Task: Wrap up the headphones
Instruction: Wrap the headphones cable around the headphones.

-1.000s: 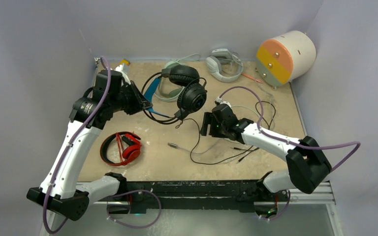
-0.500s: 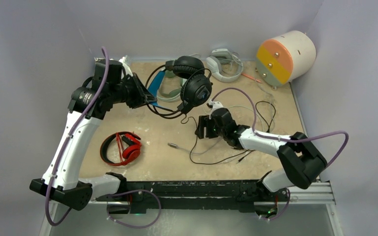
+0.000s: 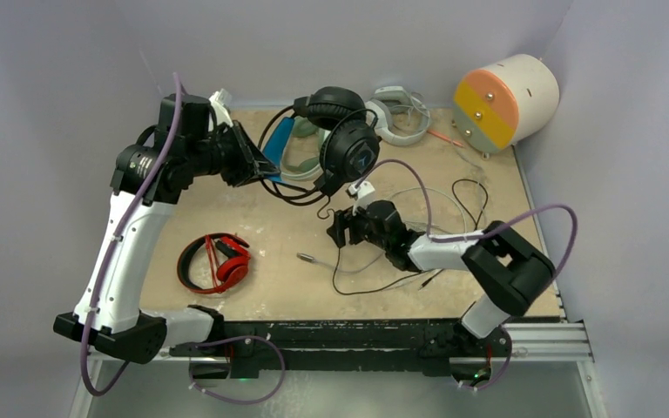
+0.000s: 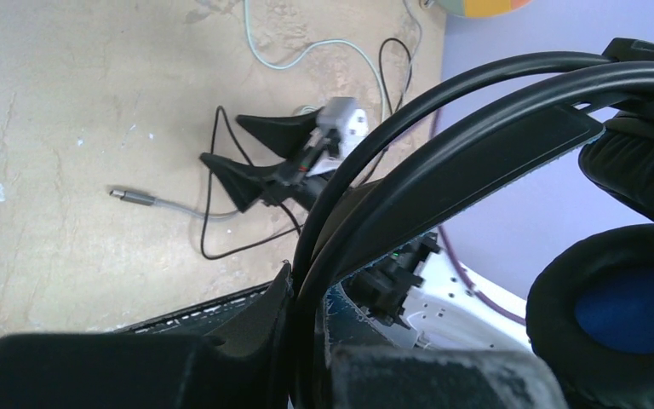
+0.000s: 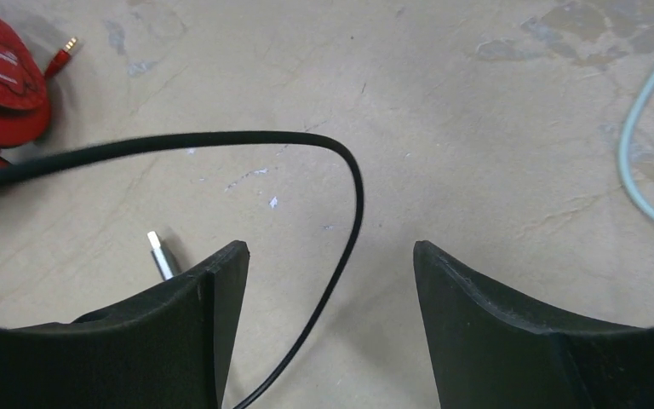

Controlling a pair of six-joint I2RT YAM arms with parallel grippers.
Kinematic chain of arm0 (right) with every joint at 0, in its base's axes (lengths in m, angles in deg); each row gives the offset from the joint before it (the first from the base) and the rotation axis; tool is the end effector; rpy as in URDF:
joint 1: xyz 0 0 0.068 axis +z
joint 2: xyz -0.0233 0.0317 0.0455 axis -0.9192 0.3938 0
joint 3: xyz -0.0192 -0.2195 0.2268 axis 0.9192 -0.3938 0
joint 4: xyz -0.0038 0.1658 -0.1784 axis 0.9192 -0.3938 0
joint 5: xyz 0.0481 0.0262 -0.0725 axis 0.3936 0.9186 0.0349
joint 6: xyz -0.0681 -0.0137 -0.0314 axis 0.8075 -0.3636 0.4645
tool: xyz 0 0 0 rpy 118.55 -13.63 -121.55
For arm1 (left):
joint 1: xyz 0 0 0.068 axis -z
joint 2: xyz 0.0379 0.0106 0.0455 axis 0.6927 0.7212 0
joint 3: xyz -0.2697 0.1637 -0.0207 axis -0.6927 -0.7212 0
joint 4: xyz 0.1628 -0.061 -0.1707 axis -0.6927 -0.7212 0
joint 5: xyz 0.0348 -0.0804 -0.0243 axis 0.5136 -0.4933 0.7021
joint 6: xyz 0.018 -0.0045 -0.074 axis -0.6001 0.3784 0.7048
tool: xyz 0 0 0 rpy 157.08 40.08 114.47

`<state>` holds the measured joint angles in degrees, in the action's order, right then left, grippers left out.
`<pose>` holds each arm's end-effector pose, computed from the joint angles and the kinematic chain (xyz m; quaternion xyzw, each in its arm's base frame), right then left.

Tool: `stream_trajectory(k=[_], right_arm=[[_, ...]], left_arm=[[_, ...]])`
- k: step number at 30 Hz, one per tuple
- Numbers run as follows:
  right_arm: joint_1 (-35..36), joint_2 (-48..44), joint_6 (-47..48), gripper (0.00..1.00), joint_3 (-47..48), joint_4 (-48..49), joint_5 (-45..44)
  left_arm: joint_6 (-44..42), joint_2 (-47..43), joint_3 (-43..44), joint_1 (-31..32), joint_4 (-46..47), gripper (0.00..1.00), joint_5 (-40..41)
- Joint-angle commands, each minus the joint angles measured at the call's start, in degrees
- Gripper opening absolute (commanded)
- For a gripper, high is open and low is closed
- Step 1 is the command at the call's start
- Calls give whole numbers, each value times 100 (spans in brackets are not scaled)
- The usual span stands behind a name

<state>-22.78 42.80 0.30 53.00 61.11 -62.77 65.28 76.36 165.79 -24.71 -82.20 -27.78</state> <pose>0.2400 0.2313 0.2335 -0.1824 0.7812 0.3021 0.5149 0.1872 -0.0878 0.4824 -0.1542 0.8760 -0.3671 0.2721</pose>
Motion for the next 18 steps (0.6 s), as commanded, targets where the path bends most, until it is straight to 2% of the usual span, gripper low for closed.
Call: stream_trajectory(k=[1, 5, 7, 10, 12, 13, 14, 17, 18], right_arm=[[50, 495, 365, 73, 172, 960, -270], [44, 894, 398, 66, 498, 1090, -279], [44, 992, 327, 59, 631, 1128, -45], [44, 1011, 181, 55, 661, 1398, 506], [44, 1024, 122, 48, 655, 1533, 727], [44, 1020, 109, 44, 659, 1534, 766], [49, 996, 110, 35, 656, 1501, 782], [44, 772, -56, 0, 535, 1205, 763], [37, 646, -176, 0, 421, 1155, 748]], left_arm=[[260, -18, 478, -37, 147, 0, -492], [273, -34, 505, -33, 138, 0, -710], [269, -48, 480, -28, 141, 0, -819], [238, -112, 423, -32, 148, 0, -929], [230, -160, 379, -33, 142, 0, -951], [217, -173, 370, -33, 134, 0, -980], [203, -183, 371, -33, 127, 0, -1024], [87, -206, 364, -33, 106, 0, -1197], [21, -210, 362, -35, 95, 0, -1232]])
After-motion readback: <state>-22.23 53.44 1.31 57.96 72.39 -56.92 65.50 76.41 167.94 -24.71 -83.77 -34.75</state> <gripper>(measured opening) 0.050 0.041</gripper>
